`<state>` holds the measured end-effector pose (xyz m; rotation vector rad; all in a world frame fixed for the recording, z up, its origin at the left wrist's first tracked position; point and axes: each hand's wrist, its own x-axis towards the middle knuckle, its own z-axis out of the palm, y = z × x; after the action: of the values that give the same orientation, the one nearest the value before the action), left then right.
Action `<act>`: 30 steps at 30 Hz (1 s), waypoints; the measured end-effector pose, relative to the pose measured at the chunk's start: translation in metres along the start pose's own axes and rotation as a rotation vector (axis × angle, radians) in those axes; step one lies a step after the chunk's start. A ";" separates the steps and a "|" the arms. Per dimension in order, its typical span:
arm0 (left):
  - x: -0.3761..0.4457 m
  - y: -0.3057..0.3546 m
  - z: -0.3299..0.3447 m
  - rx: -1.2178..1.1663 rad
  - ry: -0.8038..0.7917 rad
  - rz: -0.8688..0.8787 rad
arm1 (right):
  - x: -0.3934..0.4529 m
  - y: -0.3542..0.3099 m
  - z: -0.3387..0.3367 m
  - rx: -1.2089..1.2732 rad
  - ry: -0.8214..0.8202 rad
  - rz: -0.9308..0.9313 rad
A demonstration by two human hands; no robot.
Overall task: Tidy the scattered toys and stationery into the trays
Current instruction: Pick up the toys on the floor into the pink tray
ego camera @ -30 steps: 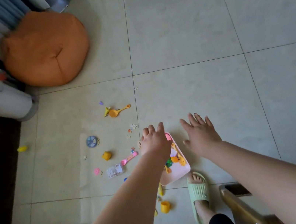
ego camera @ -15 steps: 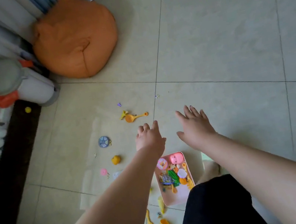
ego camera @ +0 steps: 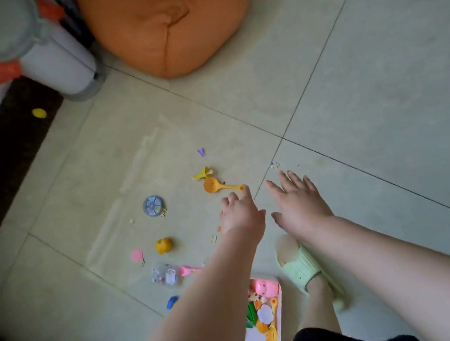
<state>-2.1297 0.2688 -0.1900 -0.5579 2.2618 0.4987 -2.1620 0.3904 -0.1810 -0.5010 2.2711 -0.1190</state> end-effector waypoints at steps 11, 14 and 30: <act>0.017 -0.090 -0.014 -0.204 0.020 -0.301 | 0.067 -0.061 -0.005 -0.240 -0.159 -0.213; 0.017 -0.101 -0.009 -0.289 0.036 -0.370 | 0.089 -0.078 -0.002 -0.295 -0.157 -0.295; 0.116 -0.017 0.121 -0.929 0.184 -0.705 | 0.204 0.005 0.040 -0.502 -0.181 -0.563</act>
<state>-2.1245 0.2880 -0.3573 -1.8246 1.6967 1.1331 -2.2583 0.3184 -0.3504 -1.3503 1.9162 0.2163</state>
